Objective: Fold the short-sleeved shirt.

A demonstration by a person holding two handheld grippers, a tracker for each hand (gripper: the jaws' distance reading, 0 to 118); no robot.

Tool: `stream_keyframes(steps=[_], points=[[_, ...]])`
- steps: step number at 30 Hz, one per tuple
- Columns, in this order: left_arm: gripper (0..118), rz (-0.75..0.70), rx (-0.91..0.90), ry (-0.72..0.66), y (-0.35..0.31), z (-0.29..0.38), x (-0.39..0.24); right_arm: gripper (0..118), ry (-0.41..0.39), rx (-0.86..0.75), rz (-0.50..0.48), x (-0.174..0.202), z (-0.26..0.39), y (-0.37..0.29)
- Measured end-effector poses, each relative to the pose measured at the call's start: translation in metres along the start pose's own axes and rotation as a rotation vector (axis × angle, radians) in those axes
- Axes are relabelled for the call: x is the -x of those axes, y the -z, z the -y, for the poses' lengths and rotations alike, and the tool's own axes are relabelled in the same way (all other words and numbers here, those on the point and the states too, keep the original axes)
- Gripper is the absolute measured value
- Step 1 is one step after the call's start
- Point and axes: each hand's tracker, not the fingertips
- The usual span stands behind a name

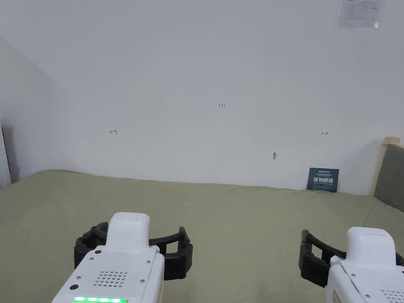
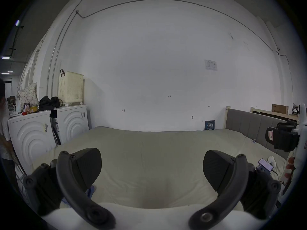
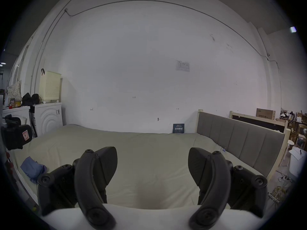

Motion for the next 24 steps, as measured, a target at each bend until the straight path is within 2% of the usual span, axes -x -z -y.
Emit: stream_keyframes(steps=[11, 16, 21, 24], points=[[118, -0.003, -0.009, -0.006, -0.002, -0.002, 0.001, 92, 0.021, -0.044, -0.033, -0.004, -0.005, -0.004], [118, 0.005, -0.006, -0.004, -0.003, -0.002, 0.0, 92, 0.058, -0.084, -0.097, -0.009, -0.01, -0.008], [118, 0.007, -0.006, -0.004, -0.002, -0.002, -0.002, 92, 0.091, -0.033, -0.178, -0.013, -0.015, -0.003], [118, 0.005, -0.006, 0.006, -0.004, 0.0, -0.003, 92, 0.151, -0.021, -0.193, -0.016, -0.012, -0.003]])
